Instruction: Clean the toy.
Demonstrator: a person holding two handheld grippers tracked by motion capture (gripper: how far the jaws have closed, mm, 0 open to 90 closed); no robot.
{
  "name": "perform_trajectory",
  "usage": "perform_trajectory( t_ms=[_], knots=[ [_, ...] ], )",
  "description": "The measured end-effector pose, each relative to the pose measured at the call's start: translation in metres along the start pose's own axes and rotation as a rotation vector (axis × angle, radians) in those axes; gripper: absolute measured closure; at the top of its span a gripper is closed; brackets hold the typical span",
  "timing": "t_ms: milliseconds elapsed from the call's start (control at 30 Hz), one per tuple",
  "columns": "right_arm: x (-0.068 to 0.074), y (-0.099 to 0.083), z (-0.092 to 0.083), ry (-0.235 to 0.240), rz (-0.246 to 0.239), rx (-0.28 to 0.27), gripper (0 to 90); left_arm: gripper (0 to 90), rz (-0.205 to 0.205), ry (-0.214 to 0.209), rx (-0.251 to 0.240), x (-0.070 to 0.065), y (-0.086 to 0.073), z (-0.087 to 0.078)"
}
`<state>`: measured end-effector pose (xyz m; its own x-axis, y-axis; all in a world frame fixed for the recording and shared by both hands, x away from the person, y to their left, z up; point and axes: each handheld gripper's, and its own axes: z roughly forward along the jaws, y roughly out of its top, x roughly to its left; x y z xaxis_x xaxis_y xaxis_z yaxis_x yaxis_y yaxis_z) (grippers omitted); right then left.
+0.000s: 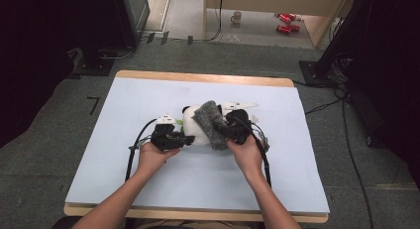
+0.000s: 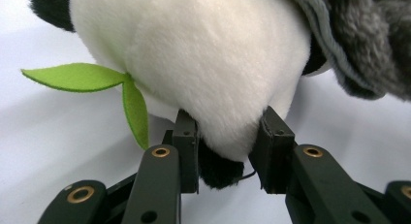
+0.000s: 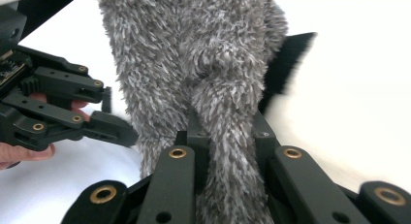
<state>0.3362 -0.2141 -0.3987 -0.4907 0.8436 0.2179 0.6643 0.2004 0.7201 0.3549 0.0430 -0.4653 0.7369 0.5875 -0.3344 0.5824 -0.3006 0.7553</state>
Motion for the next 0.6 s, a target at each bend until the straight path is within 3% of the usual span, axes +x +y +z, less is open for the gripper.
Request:
perform_trajectory(
  t_ms=[300,600],
  knots=[
    [-0.020,-0.001,-0.022,-0.028,0.057,-0.034,77.9,67.1,-0.012,-0.064,0.043,0.015,0.008,0.001],
    [-0.042,-0.006,-0.041,-0.078,0.112,-0.061,77.8,66.8,-0.011,-0.067,0.047,0.023,0.013,0.003]
  ],
)
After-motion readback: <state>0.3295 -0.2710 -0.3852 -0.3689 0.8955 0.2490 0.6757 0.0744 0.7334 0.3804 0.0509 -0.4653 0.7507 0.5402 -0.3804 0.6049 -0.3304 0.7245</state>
